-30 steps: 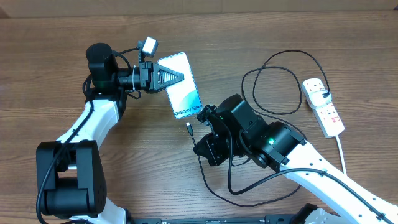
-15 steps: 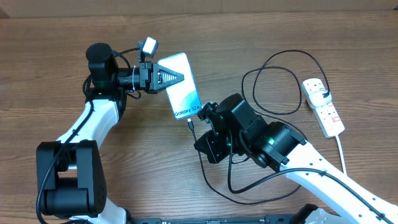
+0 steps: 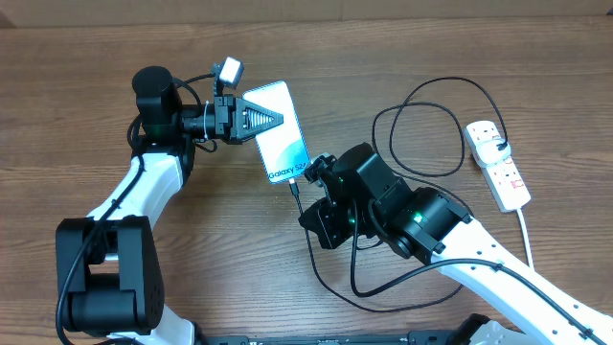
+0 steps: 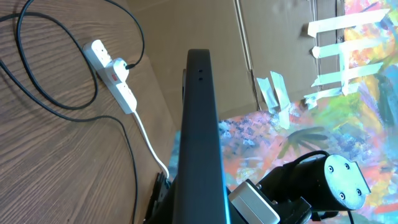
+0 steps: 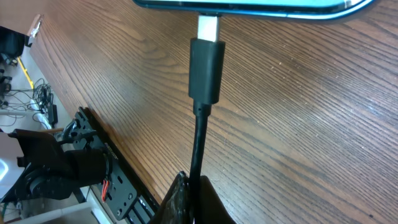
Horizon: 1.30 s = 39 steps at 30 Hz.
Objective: Plug charger to phone and switch on socket
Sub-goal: 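Align the USB-C plug under the phone's bottom port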
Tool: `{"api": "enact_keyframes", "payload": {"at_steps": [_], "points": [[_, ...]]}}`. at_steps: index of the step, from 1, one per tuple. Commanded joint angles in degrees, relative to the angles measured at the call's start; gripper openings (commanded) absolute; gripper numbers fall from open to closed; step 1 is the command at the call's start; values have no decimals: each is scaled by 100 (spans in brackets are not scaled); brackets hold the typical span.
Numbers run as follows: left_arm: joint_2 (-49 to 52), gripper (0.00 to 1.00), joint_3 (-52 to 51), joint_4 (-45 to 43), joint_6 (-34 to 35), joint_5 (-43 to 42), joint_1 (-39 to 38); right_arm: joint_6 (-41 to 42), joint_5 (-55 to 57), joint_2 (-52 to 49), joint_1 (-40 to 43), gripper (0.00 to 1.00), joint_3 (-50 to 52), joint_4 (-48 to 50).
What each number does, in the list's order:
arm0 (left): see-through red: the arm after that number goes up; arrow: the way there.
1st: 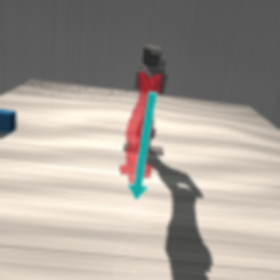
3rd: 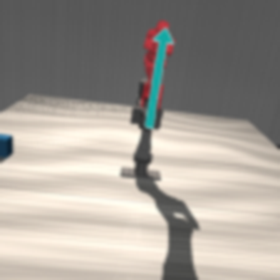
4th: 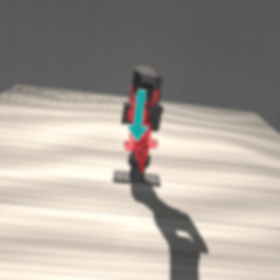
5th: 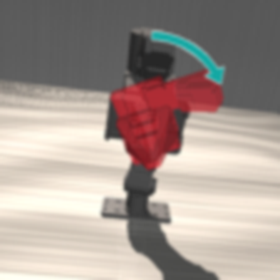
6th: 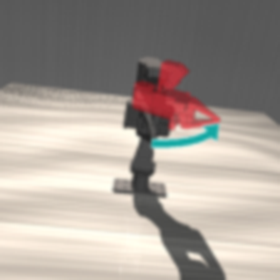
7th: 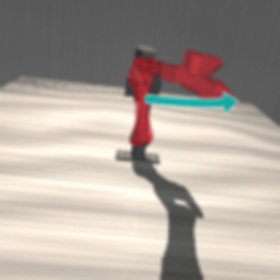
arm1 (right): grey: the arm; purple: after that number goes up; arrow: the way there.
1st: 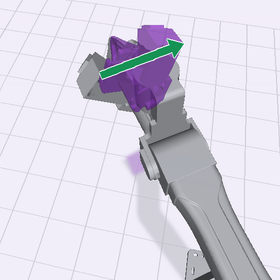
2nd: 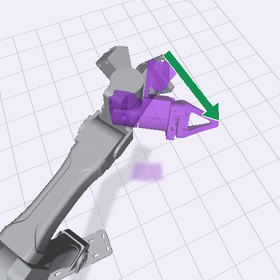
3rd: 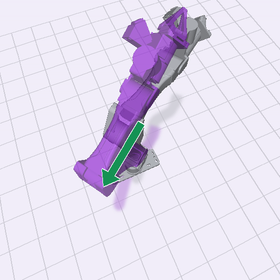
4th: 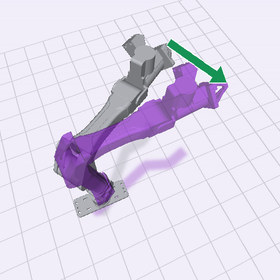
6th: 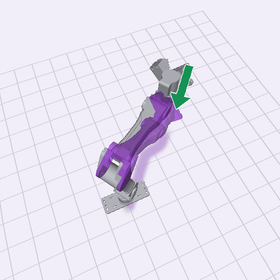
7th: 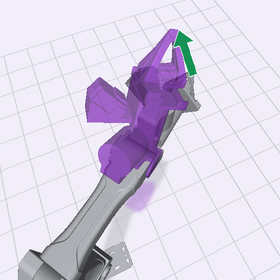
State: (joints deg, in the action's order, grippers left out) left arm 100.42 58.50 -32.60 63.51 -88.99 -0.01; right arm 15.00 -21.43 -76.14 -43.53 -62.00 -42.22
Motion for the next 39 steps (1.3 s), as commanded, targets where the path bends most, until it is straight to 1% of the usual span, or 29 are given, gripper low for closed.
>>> {"api": "enact_keyframes", "payload": {"at_steps": [1,13,27,33,39], "points": [[-39,4,57,-24,81,-155,-2,20,66,17,22,4,-72,103],[-39,4,57,-26,79,-155,-2,24,81,17,245,4,-72,101],[-39,4,57,-26,79,-155,-2,131,79,17,247,4,-72,24],[-39,4,57,-26,76,-155,-2,131,-205,17,247,4,-72,540],[-39,4,57,-26,76,-155,-4,129,-186,17,247,4,-72,1075]]}}
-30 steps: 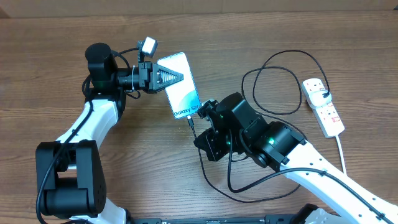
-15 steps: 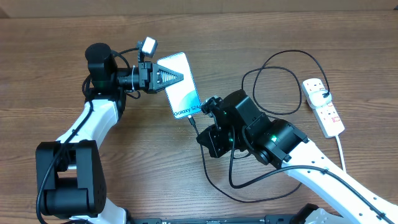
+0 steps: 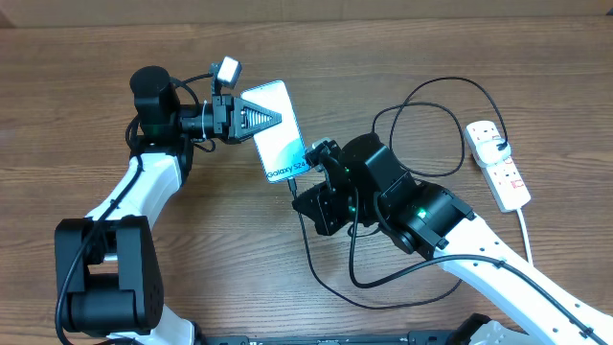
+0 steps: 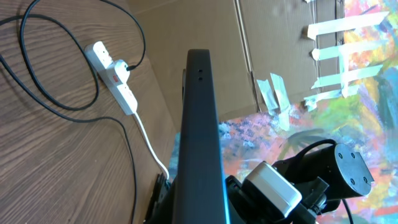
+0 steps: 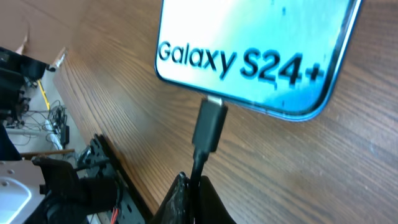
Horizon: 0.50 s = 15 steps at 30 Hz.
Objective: Plug charger to phone and switch on socket
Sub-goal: 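Align the USB-C plug under the phone's bottom port, then push the plug upward into the phone's charging port with right gripper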
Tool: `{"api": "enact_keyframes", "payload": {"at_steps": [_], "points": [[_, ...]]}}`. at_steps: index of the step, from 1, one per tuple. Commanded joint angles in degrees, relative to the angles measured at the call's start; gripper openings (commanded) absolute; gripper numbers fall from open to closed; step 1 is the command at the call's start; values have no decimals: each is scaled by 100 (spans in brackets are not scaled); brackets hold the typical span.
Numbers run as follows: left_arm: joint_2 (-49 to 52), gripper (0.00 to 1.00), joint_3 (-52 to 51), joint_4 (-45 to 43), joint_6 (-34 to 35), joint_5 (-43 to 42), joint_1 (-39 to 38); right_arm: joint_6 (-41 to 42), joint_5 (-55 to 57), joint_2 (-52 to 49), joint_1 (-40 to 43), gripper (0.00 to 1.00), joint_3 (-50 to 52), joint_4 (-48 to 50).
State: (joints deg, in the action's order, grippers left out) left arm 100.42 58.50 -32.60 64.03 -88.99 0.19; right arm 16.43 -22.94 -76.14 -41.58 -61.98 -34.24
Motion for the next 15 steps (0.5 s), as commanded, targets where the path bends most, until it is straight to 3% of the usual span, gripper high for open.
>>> {"api": "enact_keyframes", "payload": {"at_steps": [1,5,12,15], "points": [[-39,4,57,-26,24,-155,-24,-13,9,17,52,4,-74,317],[-39,4,57,-26,24,-155,-24,-15,435,17,52,7,-74,205],[-39,4,57,-26,-83,-153,-22,-11,487,17,39,32,-74,17],[-39,4,57,-26,-83,-153,-22,13,487,20,39,36,-74,-103]]}}
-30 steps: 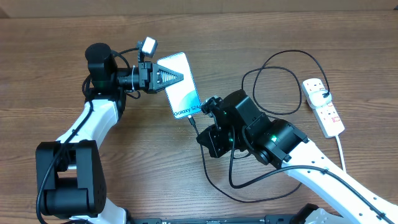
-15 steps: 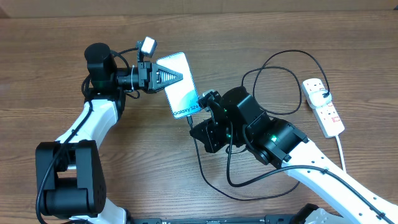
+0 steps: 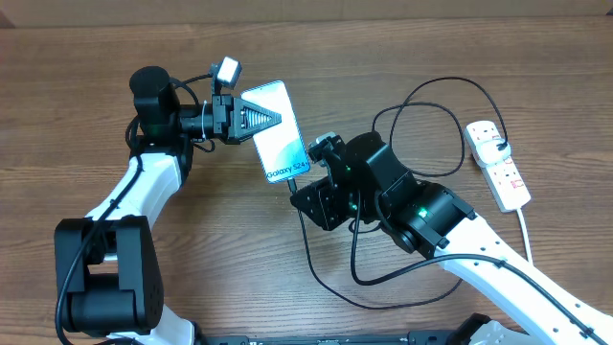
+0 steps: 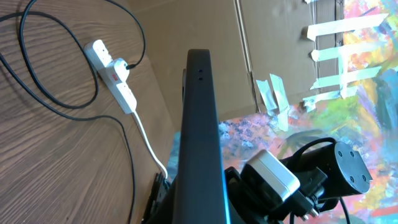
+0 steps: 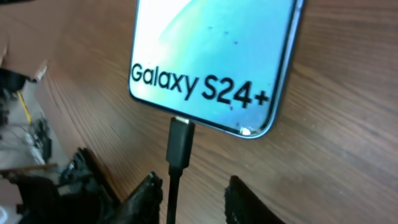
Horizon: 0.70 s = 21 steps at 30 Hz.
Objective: Plug charger to phone and switch on socket
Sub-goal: 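Push the plug upward into the phone's charging port with right gripper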
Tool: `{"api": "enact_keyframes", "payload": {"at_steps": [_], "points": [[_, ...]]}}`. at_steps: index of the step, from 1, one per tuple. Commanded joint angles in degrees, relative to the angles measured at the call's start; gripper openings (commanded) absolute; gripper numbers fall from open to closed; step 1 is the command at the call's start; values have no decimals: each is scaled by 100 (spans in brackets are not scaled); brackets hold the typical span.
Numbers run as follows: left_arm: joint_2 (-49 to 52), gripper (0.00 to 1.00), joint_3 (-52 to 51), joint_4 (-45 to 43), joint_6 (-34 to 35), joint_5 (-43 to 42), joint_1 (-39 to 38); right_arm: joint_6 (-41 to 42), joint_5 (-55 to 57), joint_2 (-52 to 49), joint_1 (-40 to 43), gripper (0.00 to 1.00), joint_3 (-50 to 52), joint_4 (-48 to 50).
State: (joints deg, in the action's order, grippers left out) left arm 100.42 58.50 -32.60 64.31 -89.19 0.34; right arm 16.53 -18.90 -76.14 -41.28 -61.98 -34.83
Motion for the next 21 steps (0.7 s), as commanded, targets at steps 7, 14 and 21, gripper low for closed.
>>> {"api": "enact_keyframes", "payload": {"at_steps": [7,14,21], "points": [[-39,4,57,-26,-151,-133,-37,184,138,223,-234,61,-76,-203],[-39,4,57,-26,-151,-133,-37,645,2553,160,-1036,56,-68,-175],[-39,4,57,-24,-151,-133,-37,866,3005,26,-1180,34,-68,35]]}}
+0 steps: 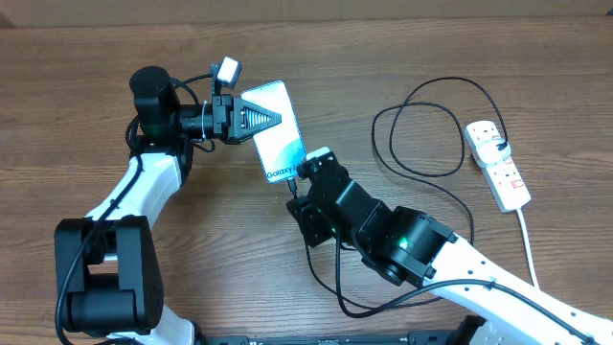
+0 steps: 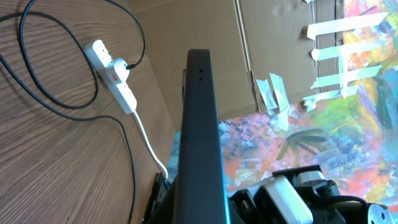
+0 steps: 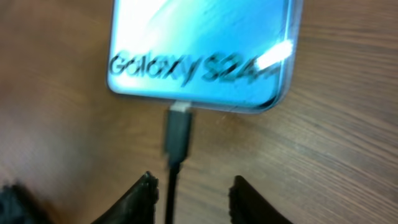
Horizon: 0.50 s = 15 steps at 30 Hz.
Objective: Plug charger to phone and switch on socket
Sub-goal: 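Push the plug upward into the phone's charging port with right gripper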
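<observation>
The phone (image 1: 278,132), its screen reading Galaxy S24+, is held off the table with my left gripper (image 1: 251,119) shut on its upper half. In the left wrist view the phone (image 2: 199,118) shows edge-on. The black charger plug (image 3: 177,127) sits at the port in the phone's bottom edge (image 3: 199,102), a sliver of its metal tip showing. My right gripper (image 3: 193,199) is open just below, its fingers (image 3: 144,198) either side of the cable without touching it. The white socket strip (image 1: 498,163) lies at the far right with the charger's adapter in it.
The black cable (image 1: 426,125) loops over the wooden table (image 1: 115,278) between my right arm and the strip, and trails under the arm. The strip's white lead (image 1: 525,230) runs to the front edge. A taped cardboard wall (image 2: 205,31) stands behind the table.
My right arm has swung and its wrist now sits lower and further left under the phone. Its gripper is still open round the cable. Phone, plug and left gripper have not moved.
First my right gripper was shut on the cable with the plug's tip just under the phone's port. Then the plug was against the port, still held. After that the gripper was open and the plug stayed at the phone, as it does now.
</observation>
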Tool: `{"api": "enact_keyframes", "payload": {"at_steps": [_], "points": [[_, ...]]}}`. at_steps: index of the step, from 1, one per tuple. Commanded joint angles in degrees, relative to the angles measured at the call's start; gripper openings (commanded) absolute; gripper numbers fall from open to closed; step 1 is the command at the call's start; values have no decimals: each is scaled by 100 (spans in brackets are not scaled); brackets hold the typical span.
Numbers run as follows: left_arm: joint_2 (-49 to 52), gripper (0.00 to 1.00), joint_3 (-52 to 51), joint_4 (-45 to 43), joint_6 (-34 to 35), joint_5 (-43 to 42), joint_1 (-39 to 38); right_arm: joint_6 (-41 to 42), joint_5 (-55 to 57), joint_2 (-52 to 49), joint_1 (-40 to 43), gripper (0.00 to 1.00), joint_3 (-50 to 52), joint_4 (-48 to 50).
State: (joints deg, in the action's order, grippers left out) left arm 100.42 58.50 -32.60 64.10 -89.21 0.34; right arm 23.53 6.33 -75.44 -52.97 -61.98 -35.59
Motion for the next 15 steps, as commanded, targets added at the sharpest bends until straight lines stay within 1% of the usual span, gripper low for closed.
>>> {"api": "enact_keyframes", "payload": {"at_steps": [1,8,9,14,15], "points": [[-39,4,57,-24,-129,-131,-37,164,483,-46,-11,31,-68,188],[-39,5,57,-24,-129,-131,-39,160,483,-177,-11,9,-68,599],[-39,4,57,-24,-129,-133,-39,162,483,-212,-11,5,-68,627],[-39,4,57,-24,-136,-133,-105,146,575,-326,-11,4,-68,1056],[-39,4,57,-24,-136,-131,-138,26,614,-321,-11,4,-70,1231]]}}
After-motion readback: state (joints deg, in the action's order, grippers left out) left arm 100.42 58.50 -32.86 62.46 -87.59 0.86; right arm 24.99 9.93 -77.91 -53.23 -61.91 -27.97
